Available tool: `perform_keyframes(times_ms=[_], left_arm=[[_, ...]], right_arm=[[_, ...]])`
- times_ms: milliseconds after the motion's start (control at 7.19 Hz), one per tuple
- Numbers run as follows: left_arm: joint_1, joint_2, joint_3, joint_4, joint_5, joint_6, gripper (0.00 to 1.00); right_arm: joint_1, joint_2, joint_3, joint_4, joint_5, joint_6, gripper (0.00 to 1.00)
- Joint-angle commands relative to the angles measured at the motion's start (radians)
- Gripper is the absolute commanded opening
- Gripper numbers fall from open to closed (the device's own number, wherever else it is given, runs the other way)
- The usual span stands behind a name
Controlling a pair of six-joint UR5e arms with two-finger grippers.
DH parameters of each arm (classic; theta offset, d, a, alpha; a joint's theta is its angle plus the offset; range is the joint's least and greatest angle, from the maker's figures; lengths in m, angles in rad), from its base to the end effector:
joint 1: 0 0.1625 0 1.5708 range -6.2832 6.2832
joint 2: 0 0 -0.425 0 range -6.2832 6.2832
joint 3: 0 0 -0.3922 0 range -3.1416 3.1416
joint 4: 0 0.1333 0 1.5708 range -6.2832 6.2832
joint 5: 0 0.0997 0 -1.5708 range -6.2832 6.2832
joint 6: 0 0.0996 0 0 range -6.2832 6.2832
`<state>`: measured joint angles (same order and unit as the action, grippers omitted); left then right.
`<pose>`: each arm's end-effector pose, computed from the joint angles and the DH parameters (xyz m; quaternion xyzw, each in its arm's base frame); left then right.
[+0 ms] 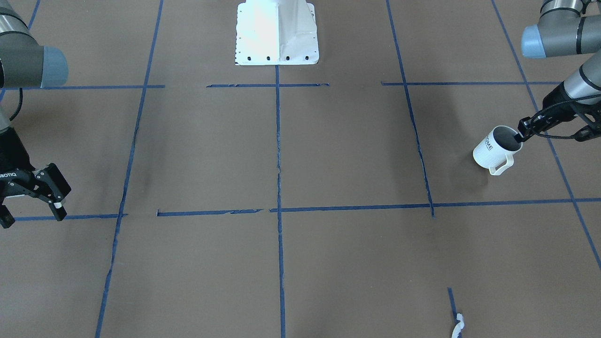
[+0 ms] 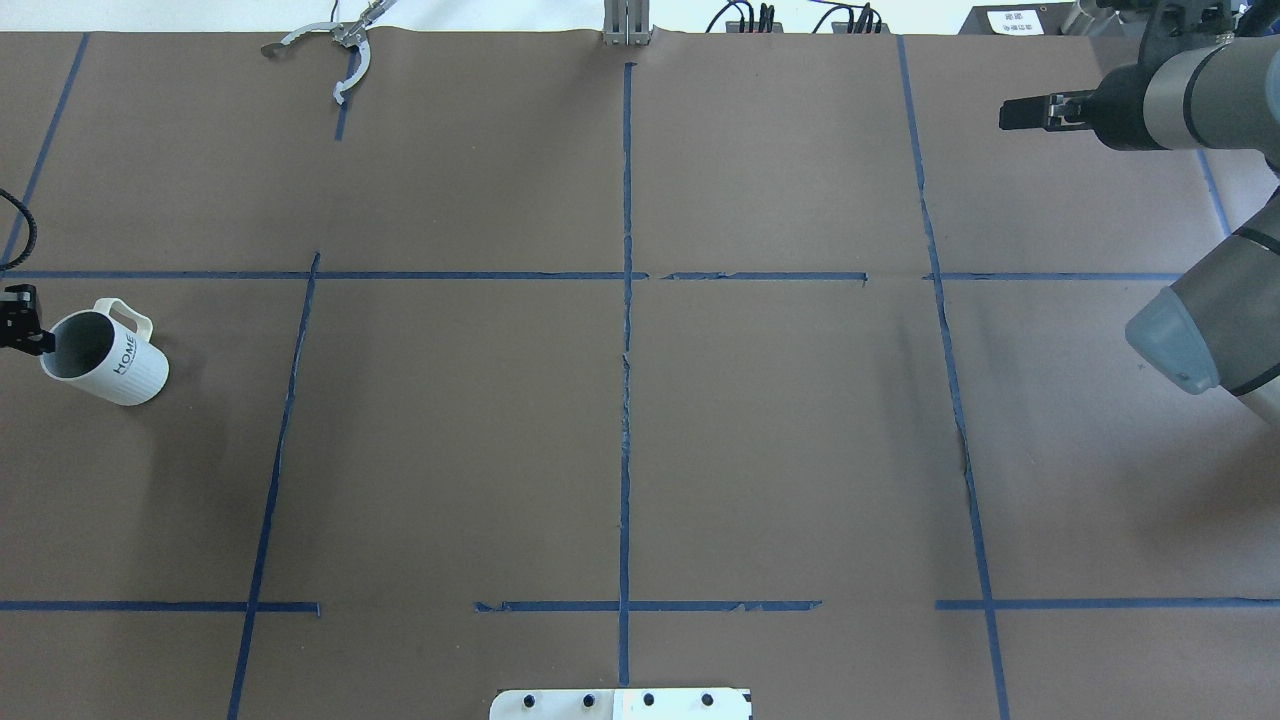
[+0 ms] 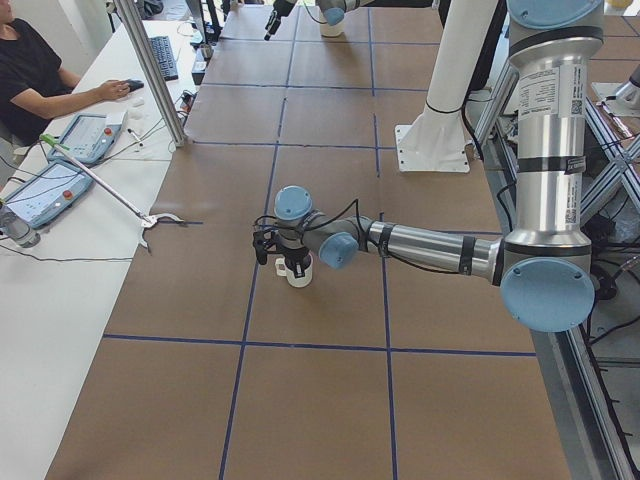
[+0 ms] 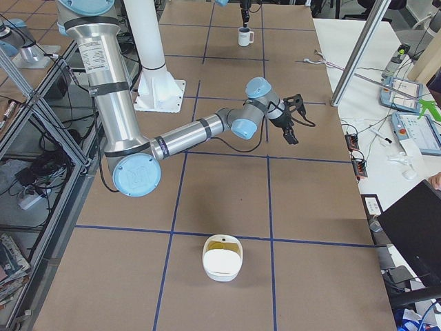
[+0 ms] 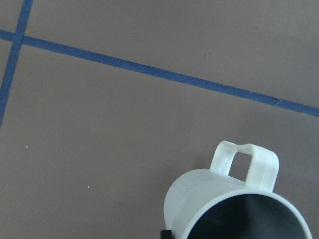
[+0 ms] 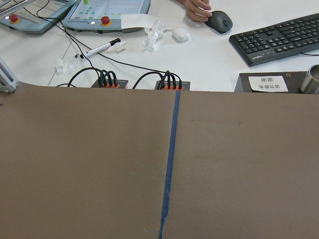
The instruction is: Left arm hands cup to right arm to dump lemon
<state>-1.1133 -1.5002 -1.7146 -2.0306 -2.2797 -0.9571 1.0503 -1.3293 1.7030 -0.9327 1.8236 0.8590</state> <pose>0.1530 -0.4658 0.5722 -0.0298 0.4150 -0.1351 0.8992 -0.2050 -0.5757 0.3986 0.3007 -0.3910 0.0859 0.8657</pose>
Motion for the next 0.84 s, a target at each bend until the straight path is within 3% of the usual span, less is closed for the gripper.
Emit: perform_keyframes(times_ms=[0,139,418,557,696], left_arm=[[0.001,0.003,0.009,-0.016,0.0,0.007,0.71],[-0.008,0.009,-0.009,-0.046,-0.006,0.018,1.0],[-0.058,-0.003,-0.091,-0.033,-0.017,0.018,1.0],[-0.115,-0.003,-0.112,-0.031,-0.042,0.04,1.0],[-0.147,0.001,-0.117,-0.013,-0.044,0.161,1.0]], right_arm=[[0.107,0.004,-0.003,-0.049,0.153,-0.003,1.0],[0.179,0.005,0.003,-0.11,0.236,-0.105,1.0],[0.319,-0.014,0.004,-0.228,0.362,-0.279,1.0],[0.409,-0.055,0.0,-0.279,0.472,-0.361,1.0],[0.486,-0.089,0.004,-0.352,0.53,-0.473,1.0]])
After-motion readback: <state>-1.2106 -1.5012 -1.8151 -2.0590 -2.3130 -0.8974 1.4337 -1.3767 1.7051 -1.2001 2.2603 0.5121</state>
